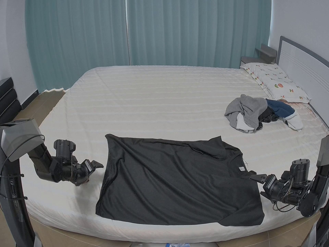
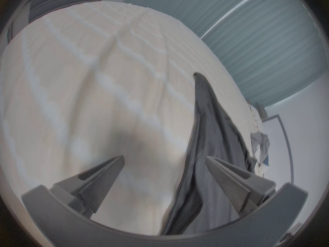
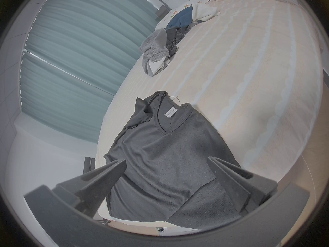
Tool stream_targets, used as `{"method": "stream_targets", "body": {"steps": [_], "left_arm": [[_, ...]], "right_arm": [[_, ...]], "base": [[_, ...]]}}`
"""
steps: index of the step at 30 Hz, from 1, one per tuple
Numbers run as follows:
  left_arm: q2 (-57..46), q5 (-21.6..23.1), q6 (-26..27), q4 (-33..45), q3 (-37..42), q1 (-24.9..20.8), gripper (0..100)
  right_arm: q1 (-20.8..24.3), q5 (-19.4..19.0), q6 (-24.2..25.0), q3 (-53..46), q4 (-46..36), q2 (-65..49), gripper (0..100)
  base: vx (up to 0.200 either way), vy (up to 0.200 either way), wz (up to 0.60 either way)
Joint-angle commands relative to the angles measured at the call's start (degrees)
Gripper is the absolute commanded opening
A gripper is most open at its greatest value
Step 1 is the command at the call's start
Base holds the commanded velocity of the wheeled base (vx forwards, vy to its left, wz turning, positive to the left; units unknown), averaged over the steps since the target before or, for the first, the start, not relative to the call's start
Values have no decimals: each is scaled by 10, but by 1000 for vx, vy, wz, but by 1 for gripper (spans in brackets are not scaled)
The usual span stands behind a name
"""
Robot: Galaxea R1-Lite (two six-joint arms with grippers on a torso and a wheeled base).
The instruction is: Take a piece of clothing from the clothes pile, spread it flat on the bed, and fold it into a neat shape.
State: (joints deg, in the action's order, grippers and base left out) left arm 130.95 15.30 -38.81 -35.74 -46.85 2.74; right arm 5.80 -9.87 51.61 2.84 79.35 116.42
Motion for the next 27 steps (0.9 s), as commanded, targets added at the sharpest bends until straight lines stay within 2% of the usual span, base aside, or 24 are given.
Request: {"method": "stream_targets", "body": {"steps": [1,4,5,9,14,22,27], "left_arm": [[-97,30,125,-121,267,-15,100],[-95,28,125,-144,284,-24,100],[-94,25,127,-183,317,-27,100],[-93,25,130,-218,355,-44,100],[-87,21,120,-224,361,-68,100],[-77,-10,83,-228,359,-112,100],[-50,-38,83,-252,360,-115,100]], "right_arm": [[9,-1,1,-2,-1,-8,100],[9,-1,1,-2,-1,-8,100],[8,-1,1,-4,0,-8,100],[9,-1,1,-6,0,-6,100],[16,-1,2,-7,0,-9,100],[17,-1,9,-9,1,-9,100],[17,-1,9,-9,1,-9,100]], "base": [[0,0,0],[0,0,0],[0,0,0],[0,0,0],[0,0,0],[0,0,0],[0,0,0]]}}
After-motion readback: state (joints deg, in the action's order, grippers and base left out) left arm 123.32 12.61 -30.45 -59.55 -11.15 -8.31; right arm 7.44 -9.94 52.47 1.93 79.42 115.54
